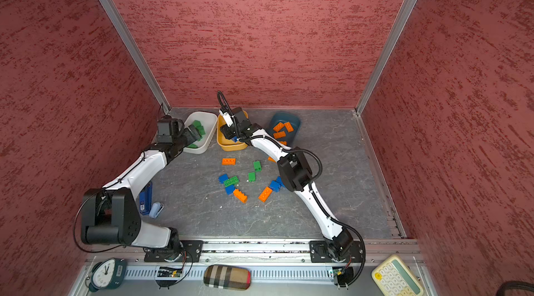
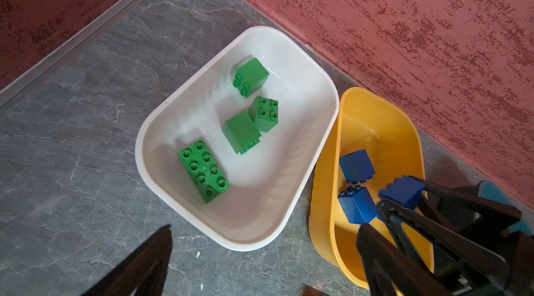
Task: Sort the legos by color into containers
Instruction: 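Lower the blue brick into the yellow tub and open right gripper, then move right gripper to an orange brick nearer the robot and grasp it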
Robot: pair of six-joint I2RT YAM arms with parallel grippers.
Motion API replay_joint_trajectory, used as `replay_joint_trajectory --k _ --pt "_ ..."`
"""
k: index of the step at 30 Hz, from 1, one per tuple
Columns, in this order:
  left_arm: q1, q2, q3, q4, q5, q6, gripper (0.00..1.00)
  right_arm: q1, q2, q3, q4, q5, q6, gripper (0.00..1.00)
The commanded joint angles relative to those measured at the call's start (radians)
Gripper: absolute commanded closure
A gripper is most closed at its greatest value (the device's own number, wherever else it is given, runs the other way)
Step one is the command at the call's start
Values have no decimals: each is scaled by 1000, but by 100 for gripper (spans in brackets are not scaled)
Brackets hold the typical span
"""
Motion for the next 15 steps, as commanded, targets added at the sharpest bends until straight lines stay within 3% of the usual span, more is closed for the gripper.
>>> replay_joint_trajectory --k 1,5,6,9,15 --pt "-8 -32 -4 -5 0 15 1 1 -16 55 -52 -87 -43 28" --pt "-9 -34 -8 12 69 52 1 1 -96 -4 -78 -69 -66 18" --pt "-12 -27 0 6 94 63 0 1 -129 -44 -77 -77 -68 2" --pt "-53 0 23 -25 73 87 1 2 -258 -230 -16 -61 -35 1" --pt "-159 41 39 -46 -20 117 1 1 -583 -754 288 38 145 1"
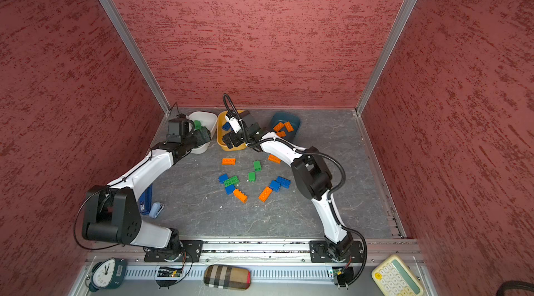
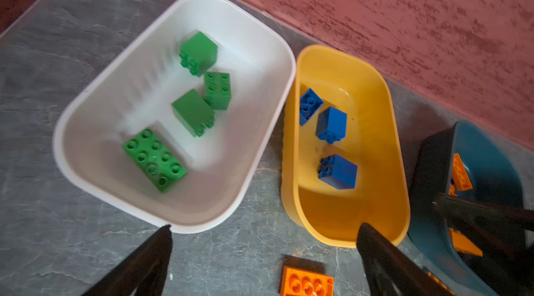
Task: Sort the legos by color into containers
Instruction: 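Move right gripper to an orange brick nearer the robot and grasp it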
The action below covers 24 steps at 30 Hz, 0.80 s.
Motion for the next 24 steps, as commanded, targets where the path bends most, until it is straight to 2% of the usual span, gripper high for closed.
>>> replay_joint_trajectory --k 1,4,5,7,9,12,15,20,24 --pt "-41 24 26 -25 -51 30 0 -1 -153 -189 217 80 144 1" --pt "-64 31 21 -21 -56 28 1 -2 -274 -380 307 128 257 1" --pt "-76 32 16 -19 -64 34 0 -3 -314 -453 344 107 262 1" --pt "-107 29 13 -17 -116 59 0 -2 -370 -559 365 30 199 1" --pt "-133 23 11 -18 -174 79 1 3 -413 -627 307 -37 109 10" --pt "-141 8 1 4 -198 82 1 37 -460 -675 150 -53 12 18" --pt "-141 -20 -26 38 -196 71 0 111 -488 -712 -12 7 -40 19" --pt "-140 -61 -91 93 -160 67 0 248 -484 -758 -44 35 -16 21" --pt "-137 -93 -122 80 -191 42 1 319 -447 -761 -13 35 -24 21"
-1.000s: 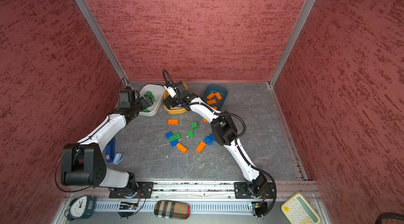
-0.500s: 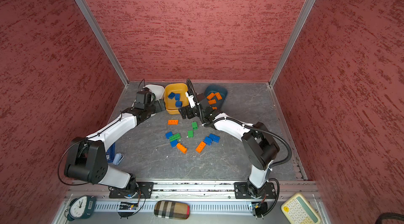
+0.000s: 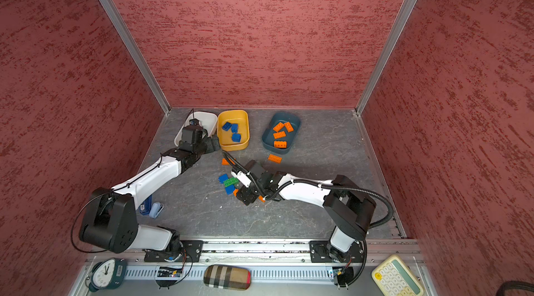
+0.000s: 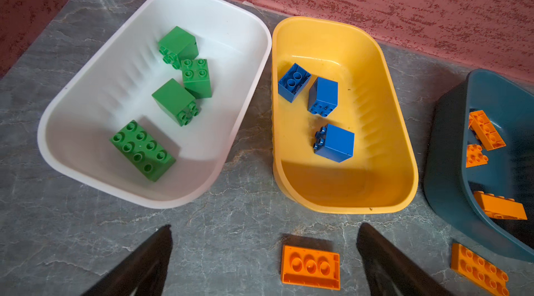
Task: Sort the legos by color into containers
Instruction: 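Move right gripper to an orange brick nearer the robot and grasp it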
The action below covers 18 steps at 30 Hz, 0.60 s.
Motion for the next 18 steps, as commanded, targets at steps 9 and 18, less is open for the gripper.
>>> replay_joint_trajectory --k 9,18 --pt "39 -88 -75 10 7 -67 0 57 100 2 36 156 -45 32" --pt "46 -83 -84 14 27 -83 0 71 191 60 11 138 -136 54"
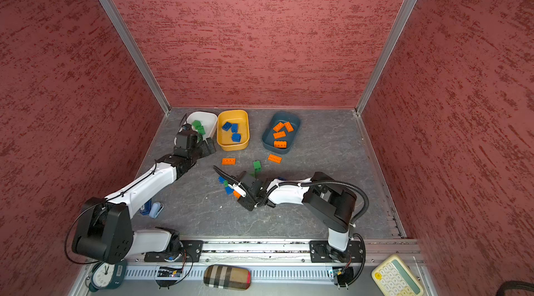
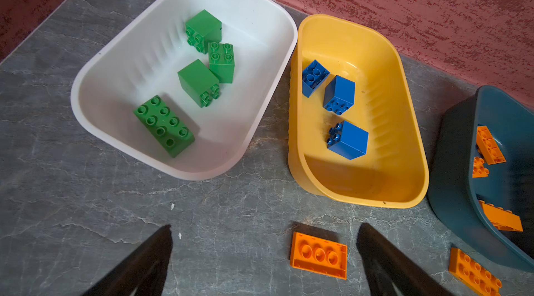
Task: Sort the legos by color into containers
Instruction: 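Move right gripper to an orange brick nearer the robot and grasp it, then drop orange brick in teal tub with right gripper while left gripper nears green brick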
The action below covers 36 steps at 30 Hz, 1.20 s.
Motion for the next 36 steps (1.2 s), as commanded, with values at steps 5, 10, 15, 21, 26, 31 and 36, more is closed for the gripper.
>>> replay_joint_trajectory --k 5,10,15,21,26,31,36 --pt "10 -8 -4 5 15 3 1 8 32 40 20 8 -68 71" --pt "8 2 15 -6 24 18 1 5 -4 13 41 25 -62 85" --pt "-29 14 41 -12 31 16 0 -49 -98 -30 15 44 -41 100" --pt "-116 29 57 -13 11 -34 1 -201 -273 -111 143 124 50 100" --pt "-183 32 56 12 32 -78 0 -376 -293 -82 199 136 192 100" --pt "-260 78 108 -12 34 -97 1 -566 -199 -14 208 72 351 100" --pt "-303 145 161 -32 36 -103 1 -689 -83 101 181 -29 377 100"
